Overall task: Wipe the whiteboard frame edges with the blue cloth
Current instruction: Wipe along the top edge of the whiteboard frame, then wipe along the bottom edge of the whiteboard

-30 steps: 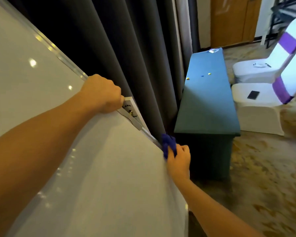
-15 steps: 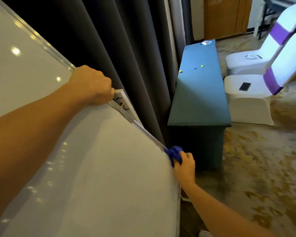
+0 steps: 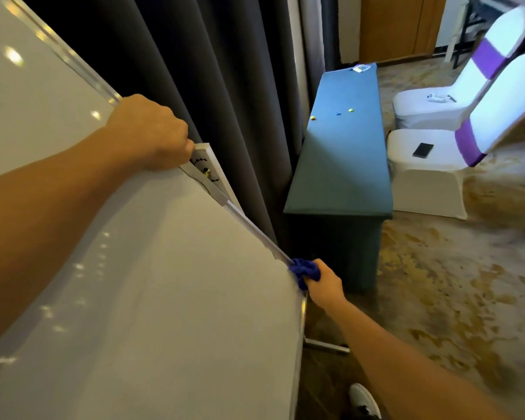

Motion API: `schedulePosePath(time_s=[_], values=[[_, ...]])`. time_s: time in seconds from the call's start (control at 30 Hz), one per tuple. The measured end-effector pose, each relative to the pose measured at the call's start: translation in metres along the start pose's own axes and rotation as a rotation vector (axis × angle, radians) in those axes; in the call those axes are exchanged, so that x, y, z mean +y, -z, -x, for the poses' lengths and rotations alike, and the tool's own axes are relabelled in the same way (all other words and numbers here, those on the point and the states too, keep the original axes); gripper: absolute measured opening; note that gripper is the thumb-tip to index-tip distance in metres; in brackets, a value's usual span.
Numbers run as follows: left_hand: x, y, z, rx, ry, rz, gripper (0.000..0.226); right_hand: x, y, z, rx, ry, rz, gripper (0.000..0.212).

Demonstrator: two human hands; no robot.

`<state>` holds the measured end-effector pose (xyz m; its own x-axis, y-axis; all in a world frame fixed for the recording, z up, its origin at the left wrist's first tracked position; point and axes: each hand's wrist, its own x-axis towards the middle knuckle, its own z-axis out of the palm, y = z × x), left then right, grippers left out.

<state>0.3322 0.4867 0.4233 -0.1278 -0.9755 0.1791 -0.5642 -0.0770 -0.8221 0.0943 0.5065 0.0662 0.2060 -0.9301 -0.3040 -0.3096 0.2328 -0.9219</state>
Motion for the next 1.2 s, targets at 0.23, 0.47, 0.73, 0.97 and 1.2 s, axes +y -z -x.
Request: schedulePosePath(time_s=[0.23,0.47,0.73,0.97,1.2], values=[[0.026,0.016,0.011,0.056,0.173,0.086,0.050,-0.018,0.034,-0.029,-0.321,-0.152,-0.164,0.046],[0.142,0.024,0.039,0.362,0.619,0.556,0.039,-0.027,0.054,-0.098,-0.846,-0.244,-0.056,0.037],[0.381,0.034,0.069,-0.034,0.939,0.946,0.020,-0.027,0.045,-0.158,-1.264,-0.365,0.168,0.035],[0.454,0.035,0.077,-0.185,2.088,1.274,0.011,-0.030,0.044,-0.155,-1.318,-0.334,0.245,0.041],[0.459,0.034,0.099,1.082,3.213,1.594,0.034,-0.011,0.052,-0.148,-1.128,-0.720,-0.069,0.035]])
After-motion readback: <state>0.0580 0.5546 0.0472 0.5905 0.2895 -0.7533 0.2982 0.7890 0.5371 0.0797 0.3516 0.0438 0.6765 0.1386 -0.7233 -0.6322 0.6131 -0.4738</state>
